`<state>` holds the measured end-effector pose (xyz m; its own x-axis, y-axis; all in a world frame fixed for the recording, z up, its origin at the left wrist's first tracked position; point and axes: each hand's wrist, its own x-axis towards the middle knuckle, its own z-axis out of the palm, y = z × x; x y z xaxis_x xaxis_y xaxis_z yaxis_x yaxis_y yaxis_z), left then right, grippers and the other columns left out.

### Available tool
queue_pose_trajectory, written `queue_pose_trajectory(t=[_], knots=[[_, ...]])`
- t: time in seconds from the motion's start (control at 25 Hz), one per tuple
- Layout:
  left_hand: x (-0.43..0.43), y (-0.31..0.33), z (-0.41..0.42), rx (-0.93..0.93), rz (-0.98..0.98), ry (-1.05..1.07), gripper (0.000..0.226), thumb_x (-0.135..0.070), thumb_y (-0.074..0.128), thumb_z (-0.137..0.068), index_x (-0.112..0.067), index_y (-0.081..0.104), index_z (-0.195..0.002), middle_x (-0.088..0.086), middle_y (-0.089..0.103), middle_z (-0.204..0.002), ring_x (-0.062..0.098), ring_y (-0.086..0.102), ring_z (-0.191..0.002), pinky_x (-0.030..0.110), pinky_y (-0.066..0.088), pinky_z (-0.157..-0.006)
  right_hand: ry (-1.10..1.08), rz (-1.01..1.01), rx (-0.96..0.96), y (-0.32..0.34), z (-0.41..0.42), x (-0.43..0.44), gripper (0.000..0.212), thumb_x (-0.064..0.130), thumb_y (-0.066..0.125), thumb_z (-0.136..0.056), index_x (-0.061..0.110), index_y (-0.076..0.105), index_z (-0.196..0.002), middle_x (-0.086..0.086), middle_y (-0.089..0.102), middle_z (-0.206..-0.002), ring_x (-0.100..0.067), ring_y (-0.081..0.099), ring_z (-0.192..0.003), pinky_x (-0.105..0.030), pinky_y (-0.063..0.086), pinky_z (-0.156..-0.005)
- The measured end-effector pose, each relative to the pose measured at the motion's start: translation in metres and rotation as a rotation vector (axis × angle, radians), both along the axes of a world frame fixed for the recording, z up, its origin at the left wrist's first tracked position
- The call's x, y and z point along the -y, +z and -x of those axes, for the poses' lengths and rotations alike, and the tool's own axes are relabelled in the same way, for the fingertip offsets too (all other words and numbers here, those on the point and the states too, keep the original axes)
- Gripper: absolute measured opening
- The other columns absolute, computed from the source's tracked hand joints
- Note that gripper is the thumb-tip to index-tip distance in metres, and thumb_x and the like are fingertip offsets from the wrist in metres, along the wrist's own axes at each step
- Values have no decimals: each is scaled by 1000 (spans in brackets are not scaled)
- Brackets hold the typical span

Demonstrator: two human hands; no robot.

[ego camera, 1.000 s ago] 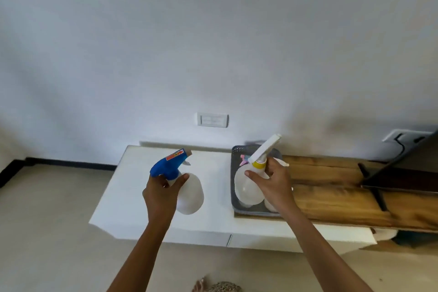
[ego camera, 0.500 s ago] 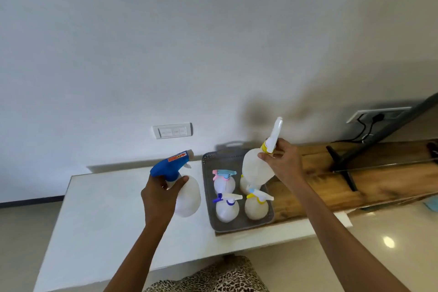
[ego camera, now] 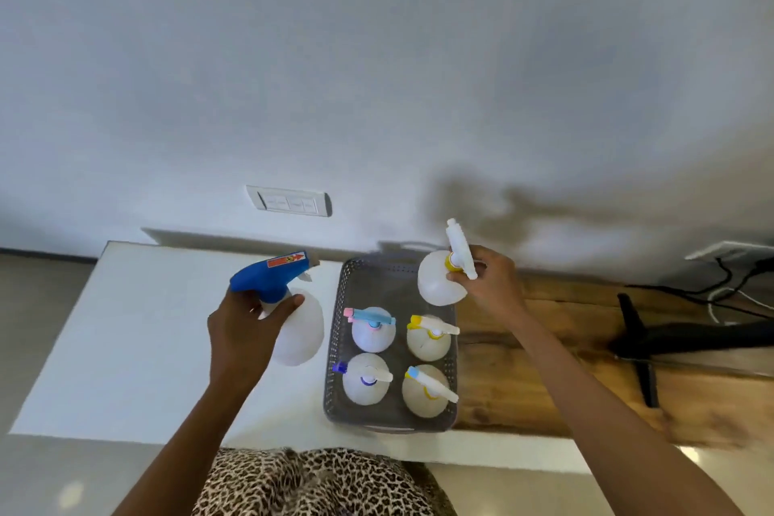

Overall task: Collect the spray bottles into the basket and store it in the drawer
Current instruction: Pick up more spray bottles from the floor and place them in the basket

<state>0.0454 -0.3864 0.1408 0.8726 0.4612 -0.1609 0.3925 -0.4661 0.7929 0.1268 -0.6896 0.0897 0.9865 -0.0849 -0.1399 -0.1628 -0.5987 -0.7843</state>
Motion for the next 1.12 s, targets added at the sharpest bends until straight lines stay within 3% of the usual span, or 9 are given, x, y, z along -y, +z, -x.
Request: queue_pose_trajectory(t=[0.16, 0.32, 0.48, 0.76, 0.92, 1.04, 1.12], knots=[[23, -22, -3, -31, -39, 41, 45, -23, 76, -71, -4, 60, -108, 13, 69, -104, 14, 56, -86, 22, 39, -78, 143, 117, -170, -60, -36, 10, 30, 6, 76, -71, 7, 69, -100, -15, 73, -93, -31, 65, -85, -34, 45, -67], [43, -41, -13, -72, -30, 91, 45, -22, 76, -70, -6, 59, -109, 12, 68, -105, 13, 55, -86, 21, 38, -79, 224, 176, -190, -109, -55, 15, 31, 0, 72, -70, 6, 68, -101, -16, 73, -95, -28, 66, -87, -20, 26, -57], [56, -55, -19, -111, -23, 101, 48, -20, 75, -71, -7, 57, -113, 12, 66, -108, 16, 56, -89, 27, 41, -83, 249, 152, -214, -142, -54, 17, 40, -8, 68, -68, 9, 68, -105, -13, 73, -98, -25, 64, -87, -14, 26, -58], [58, -58, -26, -141, 5, 143, 50, -20, 75, -71, -6, 54, -114, 6, 63, -103, 16, 55, -91, 28, 42, -85, 250, 167, -298, -151, -58, 7, 45, -7, 66, -72, 13, 65, -112, -13, 70, -105, -29, 63, -96, -25, 42, -75], [59, -54, -30, -123, 3, 135, 49, -20, 74, -72, -4, 54, -115, 0, 58, -96, 16, 55, -88, 23, 41, -80, 182, 200, -370, -133, -55, 3, 58, -6, 66, -71, 13, 54, -124, -12, 60, -124, -30, 54, -114, -30, 43, -88], [56, -51, -31, -102, 42, 137, 50, -21, 73, -73, -5, 53, -116, -2, 57, -97, 15, 55, -89, 23, 41, -81, 153, 362, -223, -94, -43, -12, 63, 5, 70, -73, 6, 44, -130, -14, 49, -136, -32, 37, -130, -40, 33, -107], [56, -50, -31, -82, 53, 129, 48, -23, 73, -74, -5, 54, -114, -3, 58, -95, 13, 55, -88, 19, 41, -79, 118, 253, -36, -55, -34, -32, 55, 8, 72, -75, 5, 49, -126, -13, 50, -135, -32, 34, -133, -42, 30, -110]])
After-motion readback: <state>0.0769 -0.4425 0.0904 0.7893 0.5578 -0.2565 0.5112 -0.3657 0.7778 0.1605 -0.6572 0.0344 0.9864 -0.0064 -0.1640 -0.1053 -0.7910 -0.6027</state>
